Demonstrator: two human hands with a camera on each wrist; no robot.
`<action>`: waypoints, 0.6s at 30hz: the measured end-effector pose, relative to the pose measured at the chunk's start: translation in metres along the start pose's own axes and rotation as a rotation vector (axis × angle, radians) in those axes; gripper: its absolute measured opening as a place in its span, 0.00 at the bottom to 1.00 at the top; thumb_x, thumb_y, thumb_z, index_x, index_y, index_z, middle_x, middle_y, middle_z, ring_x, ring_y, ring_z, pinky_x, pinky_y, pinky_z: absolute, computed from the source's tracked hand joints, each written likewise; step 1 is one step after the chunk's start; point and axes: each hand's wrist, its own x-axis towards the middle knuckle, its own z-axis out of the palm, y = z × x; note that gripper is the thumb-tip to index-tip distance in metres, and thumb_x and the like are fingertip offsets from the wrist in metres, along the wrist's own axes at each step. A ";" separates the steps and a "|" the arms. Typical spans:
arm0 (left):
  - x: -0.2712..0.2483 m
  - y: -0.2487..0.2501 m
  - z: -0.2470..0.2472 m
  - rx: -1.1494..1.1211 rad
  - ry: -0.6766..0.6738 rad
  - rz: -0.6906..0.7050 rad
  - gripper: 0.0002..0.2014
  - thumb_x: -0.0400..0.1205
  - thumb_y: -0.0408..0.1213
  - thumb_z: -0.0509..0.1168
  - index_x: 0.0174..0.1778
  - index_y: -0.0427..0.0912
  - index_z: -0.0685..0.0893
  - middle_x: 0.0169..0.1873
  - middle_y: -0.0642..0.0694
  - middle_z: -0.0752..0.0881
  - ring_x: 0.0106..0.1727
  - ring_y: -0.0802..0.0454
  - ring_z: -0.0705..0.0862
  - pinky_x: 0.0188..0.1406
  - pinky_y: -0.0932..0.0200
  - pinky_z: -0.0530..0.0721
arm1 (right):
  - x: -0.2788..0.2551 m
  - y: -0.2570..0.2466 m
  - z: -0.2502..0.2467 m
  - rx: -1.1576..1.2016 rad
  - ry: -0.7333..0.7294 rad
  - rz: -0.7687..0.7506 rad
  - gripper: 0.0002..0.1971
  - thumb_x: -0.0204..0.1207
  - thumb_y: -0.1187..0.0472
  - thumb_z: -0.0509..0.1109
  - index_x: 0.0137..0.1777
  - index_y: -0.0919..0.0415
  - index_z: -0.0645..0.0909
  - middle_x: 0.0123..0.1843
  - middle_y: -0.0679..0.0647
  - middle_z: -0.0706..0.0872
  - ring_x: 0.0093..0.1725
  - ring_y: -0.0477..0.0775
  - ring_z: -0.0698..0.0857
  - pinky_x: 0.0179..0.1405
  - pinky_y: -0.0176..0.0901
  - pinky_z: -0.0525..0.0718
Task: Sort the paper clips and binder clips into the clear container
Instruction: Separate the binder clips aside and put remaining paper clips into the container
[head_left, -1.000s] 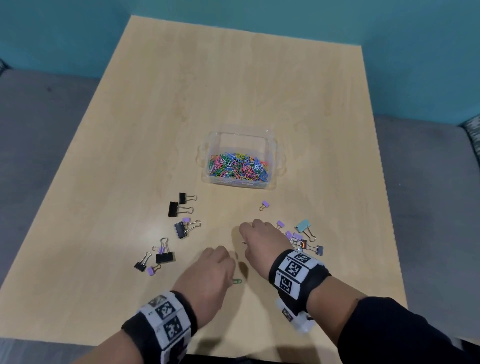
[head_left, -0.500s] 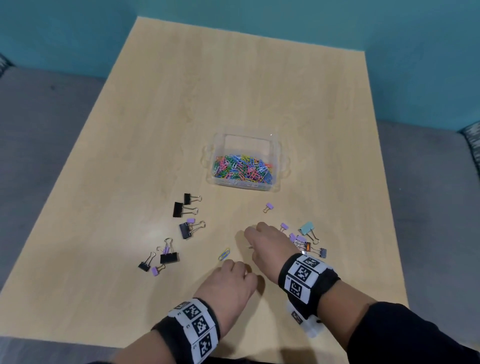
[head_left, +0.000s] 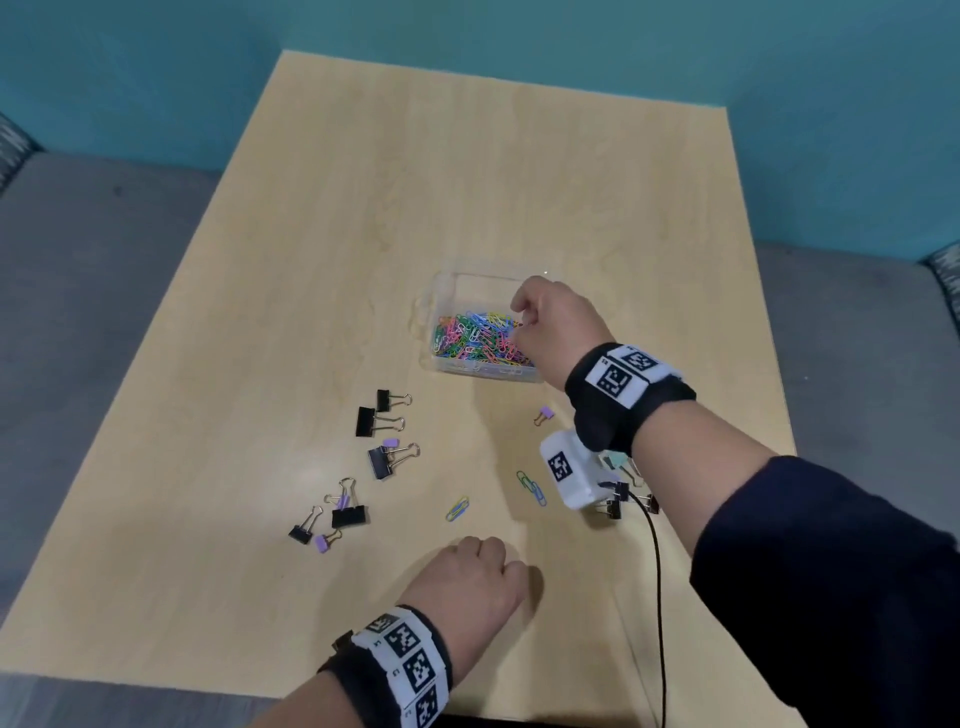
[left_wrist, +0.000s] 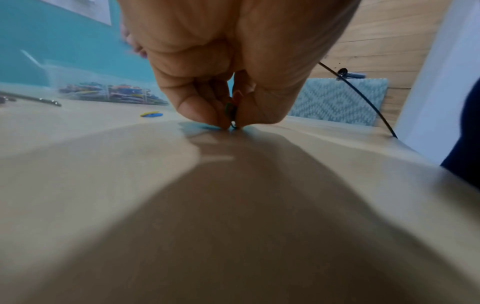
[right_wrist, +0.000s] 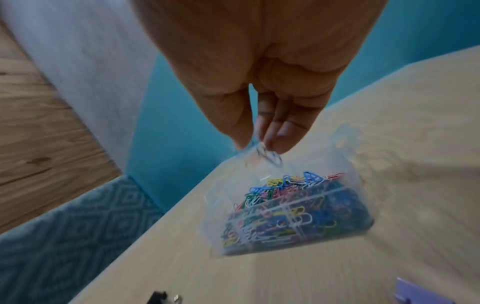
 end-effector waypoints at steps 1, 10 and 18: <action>0.000 0.000 0.002 0.001 -0.017 -0.006 0.22 0.43 0.33 0.72 0.32 0.46 0.77 0.27 0.47 0.77 0.24 0.47 0.76 0.19 0.61 0.69 | -0.002 0.004 0.000 0.034 0.028 0.020 0.09 0.72 0.66 0.67 0.51 0.55 0.79 0.49 0.55 0.81 0.45 0.57 0.82 0.44 0.47 0.80; 0.014 -0.060 -0.045 -0.552 0.154 -0.365 0.10 0.70 0.32 0.62 0.32 0.47 0.66 0.35 0.47 0.76 0.35 0.42 0.76 0.33 0.52 0.73 | -0.123 0.049 0.048 -0.181 -0.239 0.125 0.03 0.74 0.61 0.63 0.47 0.58 0.75 0.47 0.57 0.80 0.51 0.62 0.81 0.43 0.48 0.77; 0.100 -0.148 -0.142 -0.480 0.444 -0.456 0.07 0.68 0.30 0.65 0.34 0.42 0.72 0.31 0.44 0.79 0.33 0.43 0.77 0.26 0.55 0.66 | -0.138 0.041 0.078 -0.191 -0.132 0.176 0.07 0.77 0.60 0.65 0.50 0.57 0.69 0.52 0.56 0.75 0.48 0.58 0.76 0.40 0.45 0.67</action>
